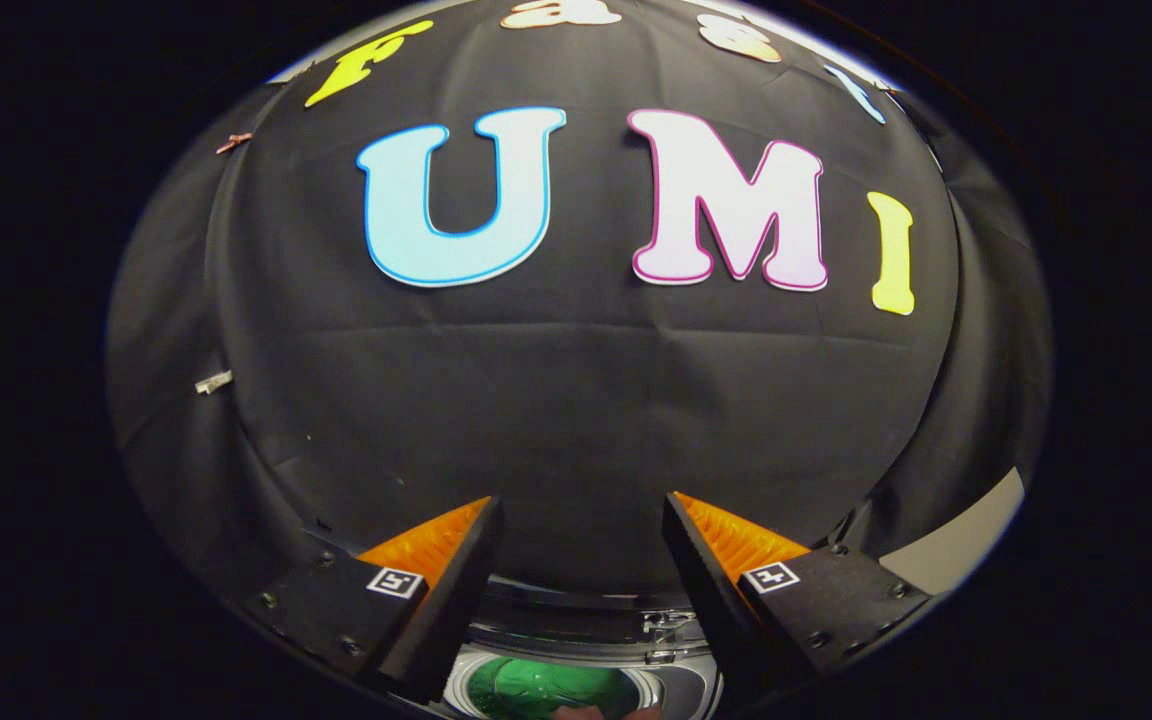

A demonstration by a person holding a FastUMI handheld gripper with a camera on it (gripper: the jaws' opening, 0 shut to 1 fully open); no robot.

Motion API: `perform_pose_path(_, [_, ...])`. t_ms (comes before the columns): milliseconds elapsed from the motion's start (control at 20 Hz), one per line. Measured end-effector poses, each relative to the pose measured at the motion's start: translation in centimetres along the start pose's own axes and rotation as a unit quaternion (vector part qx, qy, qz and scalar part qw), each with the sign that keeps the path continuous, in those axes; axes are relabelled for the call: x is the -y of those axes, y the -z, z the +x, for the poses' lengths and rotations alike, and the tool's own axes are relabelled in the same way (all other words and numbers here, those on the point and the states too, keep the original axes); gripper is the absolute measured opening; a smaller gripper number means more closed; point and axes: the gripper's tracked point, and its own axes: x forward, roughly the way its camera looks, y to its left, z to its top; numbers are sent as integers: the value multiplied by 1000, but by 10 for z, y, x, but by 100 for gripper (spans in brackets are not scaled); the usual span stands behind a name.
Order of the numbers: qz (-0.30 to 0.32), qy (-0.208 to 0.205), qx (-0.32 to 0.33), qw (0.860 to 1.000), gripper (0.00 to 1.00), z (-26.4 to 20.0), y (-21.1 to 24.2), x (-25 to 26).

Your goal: Put the clothes into the washing machine and then close the washing machine lid.

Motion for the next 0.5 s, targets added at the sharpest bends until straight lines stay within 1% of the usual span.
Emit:
perform_pose_path(150, [3, -4, -39, 999, 100, 12, 27, 2])
perform_pose_path(250, [28, -21, -35, 999, 100, 15, 26, -2])
perform_pose_path(400, [24, -45, -43, 998, 100, 12, 32, -4])
perform_pose_path(500, [24, -52, -38, 998, 100, 4, 33, -4])
